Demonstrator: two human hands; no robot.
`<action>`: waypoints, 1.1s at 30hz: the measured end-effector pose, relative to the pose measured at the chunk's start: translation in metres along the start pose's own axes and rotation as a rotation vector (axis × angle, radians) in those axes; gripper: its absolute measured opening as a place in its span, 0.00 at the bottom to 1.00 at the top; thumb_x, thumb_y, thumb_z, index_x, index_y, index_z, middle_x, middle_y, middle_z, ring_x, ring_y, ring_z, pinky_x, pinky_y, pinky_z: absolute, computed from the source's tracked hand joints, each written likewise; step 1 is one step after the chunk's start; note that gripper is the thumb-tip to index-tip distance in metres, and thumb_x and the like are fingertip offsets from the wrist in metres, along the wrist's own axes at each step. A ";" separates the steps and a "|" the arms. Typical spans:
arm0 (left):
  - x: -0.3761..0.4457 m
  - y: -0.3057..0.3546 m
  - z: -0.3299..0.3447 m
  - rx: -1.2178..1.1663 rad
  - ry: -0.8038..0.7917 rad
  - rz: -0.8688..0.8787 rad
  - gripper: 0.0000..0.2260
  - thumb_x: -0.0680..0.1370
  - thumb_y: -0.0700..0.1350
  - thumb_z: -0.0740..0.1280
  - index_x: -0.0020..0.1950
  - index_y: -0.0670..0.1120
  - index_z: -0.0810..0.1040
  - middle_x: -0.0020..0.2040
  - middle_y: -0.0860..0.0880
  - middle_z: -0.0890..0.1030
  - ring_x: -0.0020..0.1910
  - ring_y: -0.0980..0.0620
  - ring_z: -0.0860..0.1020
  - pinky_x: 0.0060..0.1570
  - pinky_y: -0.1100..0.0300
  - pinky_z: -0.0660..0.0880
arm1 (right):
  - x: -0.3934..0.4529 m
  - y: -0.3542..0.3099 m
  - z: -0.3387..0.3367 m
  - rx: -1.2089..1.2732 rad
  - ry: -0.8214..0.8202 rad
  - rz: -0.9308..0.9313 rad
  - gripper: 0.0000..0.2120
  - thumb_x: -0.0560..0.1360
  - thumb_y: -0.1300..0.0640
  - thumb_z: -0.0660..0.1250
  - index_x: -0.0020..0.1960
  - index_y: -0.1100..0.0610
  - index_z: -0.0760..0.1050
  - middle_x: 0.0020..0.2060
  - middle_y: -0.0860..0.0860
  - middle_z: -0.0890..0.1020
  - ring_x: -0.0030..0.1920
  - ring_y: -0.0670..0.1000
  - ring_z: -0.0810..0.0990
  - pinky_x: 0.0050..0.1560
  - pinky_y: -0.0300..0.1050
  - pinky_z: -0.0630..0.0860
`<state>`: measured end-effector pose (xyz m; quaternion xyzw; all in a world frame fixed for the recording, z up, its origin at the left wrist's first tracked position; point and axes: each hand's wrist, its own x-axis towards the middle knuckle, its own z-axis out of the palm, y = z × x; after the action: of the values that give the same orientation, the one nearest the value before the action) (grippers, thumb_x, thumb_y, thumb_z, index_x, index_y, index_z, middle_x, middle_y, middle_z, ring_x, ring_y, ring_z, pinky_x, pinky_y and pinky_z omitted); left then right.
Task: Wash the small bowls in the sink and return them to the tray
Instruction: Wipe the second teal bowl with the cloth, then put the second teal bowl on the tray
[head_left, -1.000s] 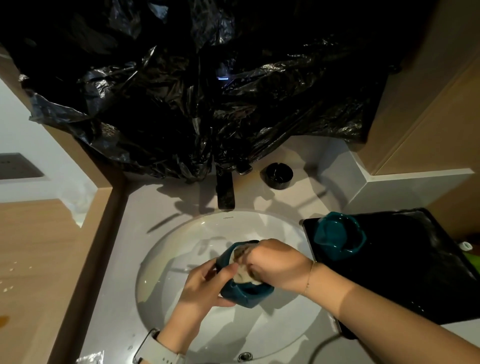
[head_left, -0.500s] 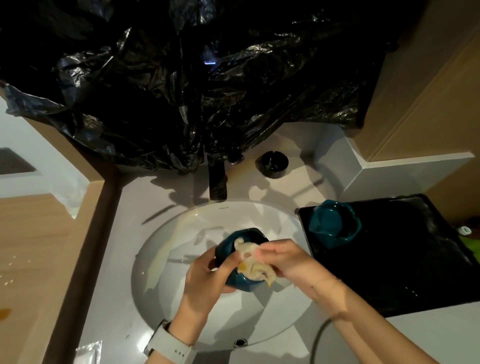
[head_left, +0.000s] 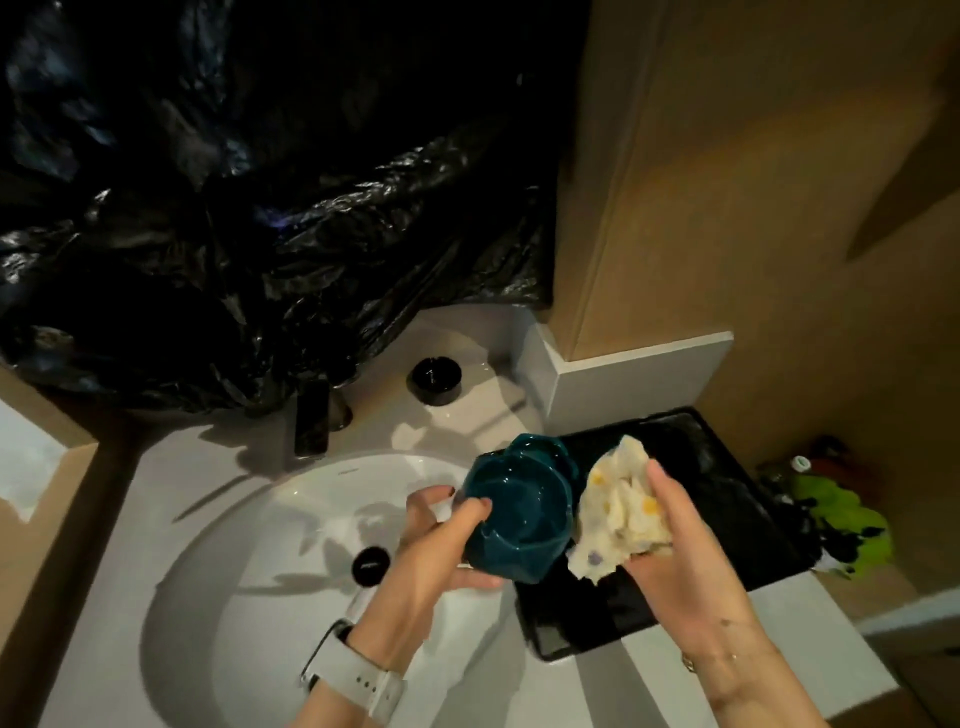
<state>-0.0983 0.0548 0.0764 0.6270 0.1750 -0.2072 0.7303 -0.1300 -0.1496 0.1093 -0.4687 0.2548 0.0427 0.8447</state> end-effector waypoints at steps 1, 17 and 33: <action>0.005 0.000 0.017 0.007 -0.044 -0.036 0.20 0.76 0.47 0.70 0.64 0.52 0.66 0.59 0.44 0.78 0.50 0.43 0.84 0.42 0.48 0.83 | 0.002 -0.008 -0.008 -0.086 0.048 -0.063 0.18 0.73 0.47 0.67 0.60 0.54 0.79 0.53 0.54 0.84 0.55 0.54 0.82 0.57 0.52 0.76; 0.058 -0.074 0.173 0.080 0.056 -0.033 0.14 0.78 0.45 0.70 0.63 0.45 0.76 0.40 0.56 0.82 0.48 0.56 0.83 0.45 0.52 0.83 | 0.054 -0.070 -0.115 -0.479 0.082 -0.253 0.10 0.73 0.54 0.71 0.54 0.50 0.78 0.45 0.50 0.84 0.44 0.44 0.82 0.40 0.35 0.76; 0.049 -0.087 0.157 1.344 -0.015 0.807 0.21 0.72 0.60 0.67 0.64 0.58 0.77 0.66 0.54 0.75 0.66 0.52 0.73 0.67 0.59 0.67 | 0.073 -0.070 -0.134 -0.427 0.005 -0.209 0.08 0.74 0.56 0.70 0.52 0.52 0.79 0.44 0.52 0.85 0.44 0.48 0.83 0.41 0.39 0.78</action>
<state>-0.1028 -0.1159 0.0017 0.9482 -0.2344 0.0084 0.2143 -0.0971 -0.3098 0.0712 -0.6608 0.1921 0.0070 0.7256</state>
